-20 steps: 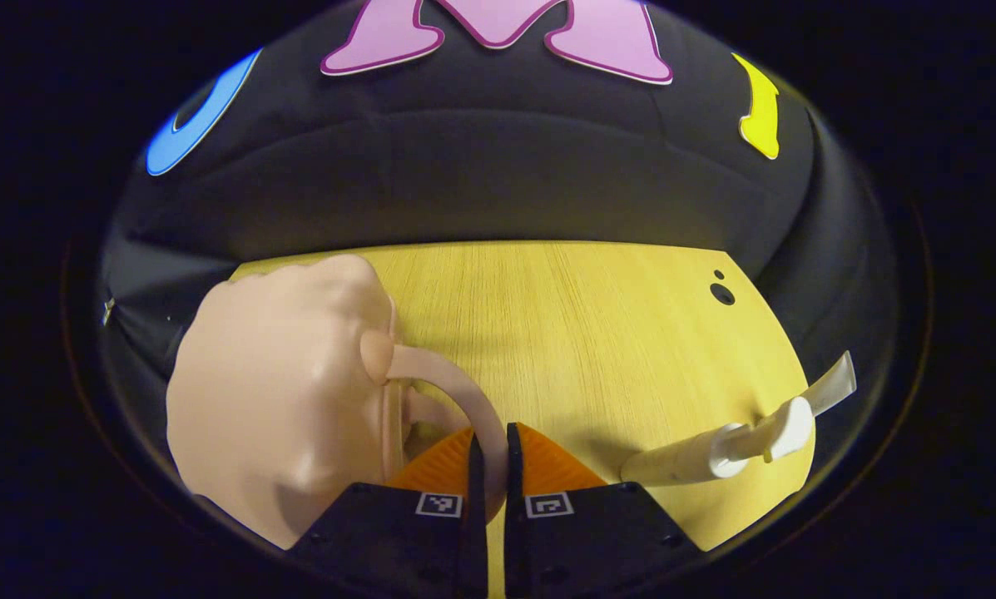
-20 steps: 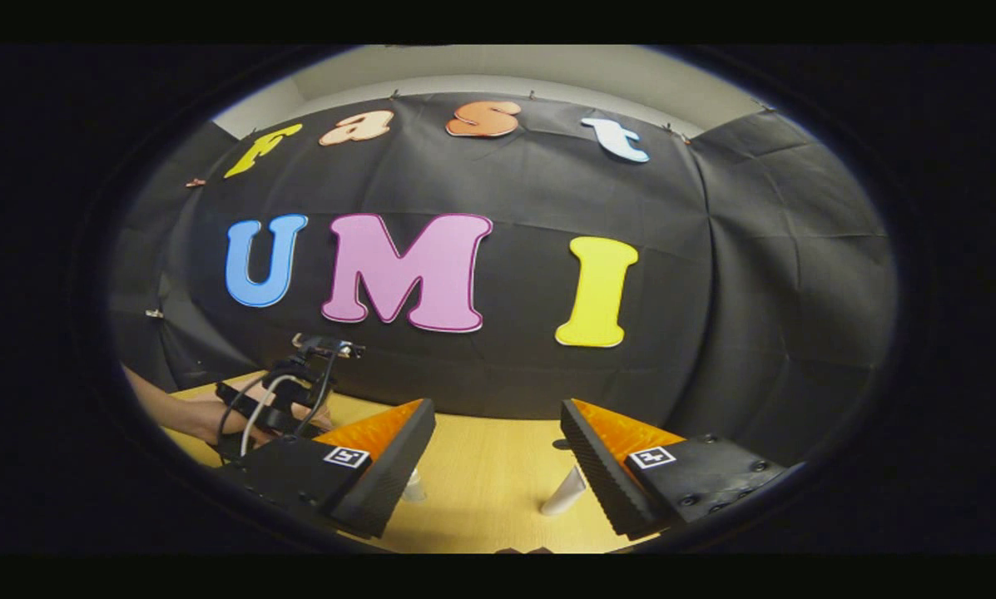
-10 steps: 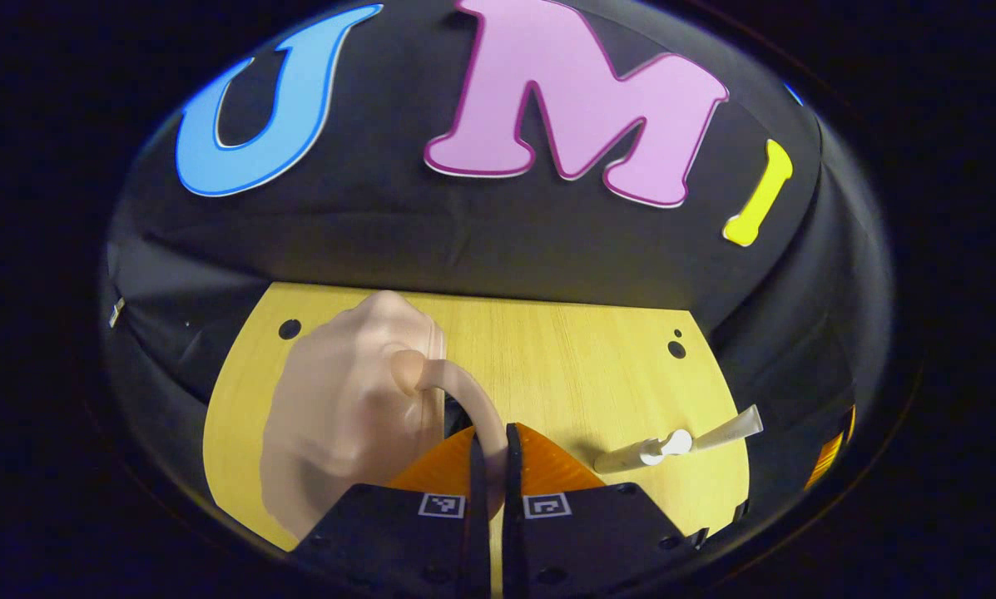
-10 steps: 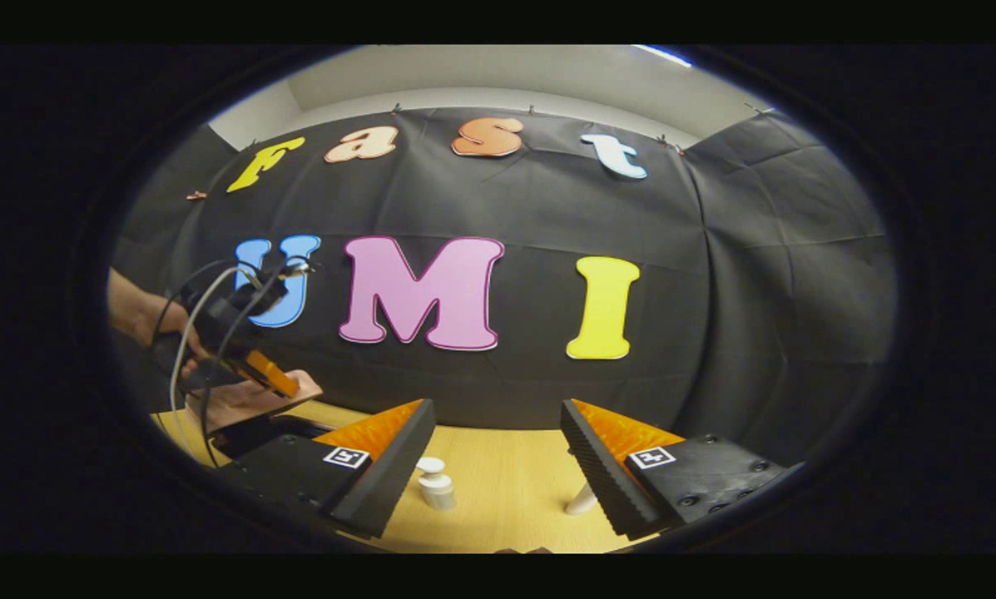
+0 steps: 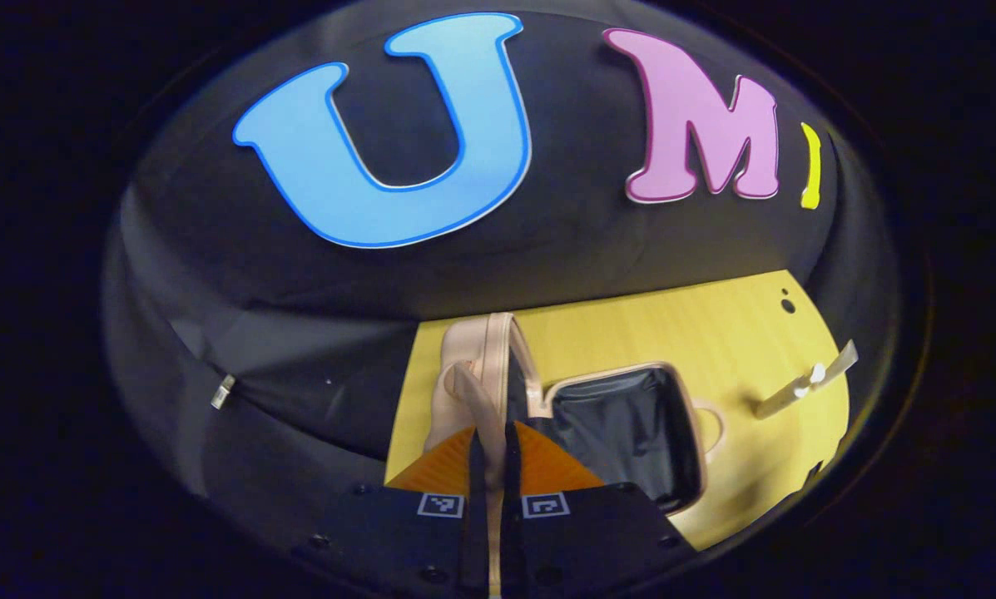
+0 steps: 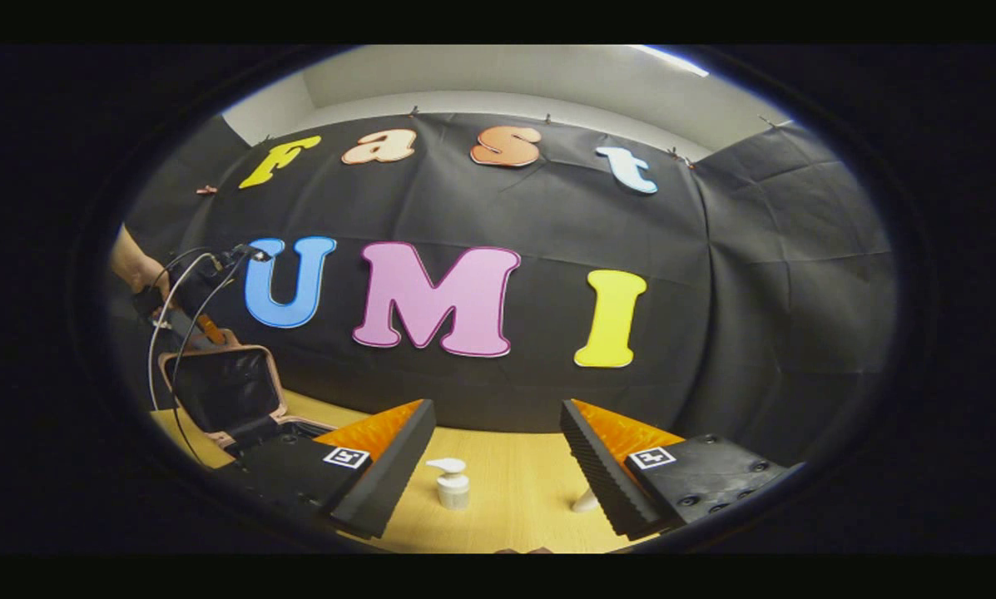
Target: First open the suitcase, pack the skin care products into it, and then close the suitcase.
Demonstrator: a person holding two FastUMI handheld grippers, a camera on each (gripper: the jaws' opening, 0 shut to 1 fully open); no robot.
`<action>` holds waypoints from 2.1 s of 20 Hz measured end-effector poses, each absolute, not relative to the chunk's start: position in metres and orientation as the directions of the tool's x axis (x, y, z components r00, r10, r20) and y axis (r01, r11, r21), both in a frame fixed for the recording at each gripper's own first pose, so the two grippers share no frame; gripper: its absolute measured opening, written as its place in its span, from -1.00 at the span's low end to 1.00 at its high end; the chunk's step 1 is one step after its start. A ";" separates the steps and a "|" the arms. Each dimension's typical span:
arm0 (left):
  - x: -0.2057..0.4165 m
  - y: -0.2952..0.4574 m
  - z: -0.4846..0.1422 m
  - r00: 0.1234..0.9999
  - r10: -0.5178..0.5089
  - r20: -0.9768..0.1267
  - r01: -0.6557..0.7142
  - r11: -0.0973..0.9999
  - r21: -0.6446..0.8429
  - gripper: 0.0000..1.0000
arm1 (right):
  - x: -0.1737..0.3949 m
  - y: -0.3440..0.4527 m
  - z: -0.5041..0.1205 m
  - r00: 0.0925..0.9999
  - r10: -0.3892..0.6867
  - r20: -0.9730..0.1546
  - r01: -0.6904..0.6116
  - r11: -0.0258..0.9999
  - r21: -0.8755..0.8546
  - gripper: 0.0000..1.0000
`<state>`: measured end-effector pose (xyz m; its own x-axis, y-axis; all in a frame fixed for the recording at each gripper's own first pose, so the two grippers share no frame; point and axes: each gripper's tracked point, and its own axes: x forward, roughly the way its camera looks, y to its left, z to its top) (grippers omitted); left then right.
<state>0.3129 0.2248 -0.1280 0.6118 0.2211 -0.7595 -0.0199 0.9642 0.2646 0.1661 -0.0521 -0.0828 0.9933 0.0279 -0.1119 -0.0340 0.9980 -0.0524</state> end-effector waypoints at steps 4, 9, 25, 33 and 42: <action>0.311 0.305 -0.161 0.605 0.266 -0.751 -0.095 0.960 0.264 -0.79 | 0.156 -0.051 -0.083 0.991 -0.017 -0.135 0.010 0.999 -0.053 0.93; 0.300 0.388 -0.236 0.557 0.302 -0.774 -0.220 0.952 0.214 -0.79 | 0.142 -0.046 -0.106 0.973 -0.050 -0.224 0.039 0.998 -0.053 0.96; 0.276 0.421 -0.328 0.542 0.410 -0.734 -0.292 0.911 0.293 -0.43 | 0.110 -0.050 -0.128 0.964 -0.108 -0.245 0.083 0.991 -0.108 0.93; 0.289 0.224 -0.203 0.864 0.152 -0.480 -0.108 0.987 0.119 0.96 | 0.110 -0.090 -0.114 0.967 -0.129 -0.221 0.104 0.987 -0.121 0.90; 0.223 -0.055 -0.215 0.919 0.009 -0.394 -0.048 0.995 -0.090 0.96 | 0.128 -0.164 -0.167 0.955 -0.095 -0.281 0.078 0.994 -0.071 0.94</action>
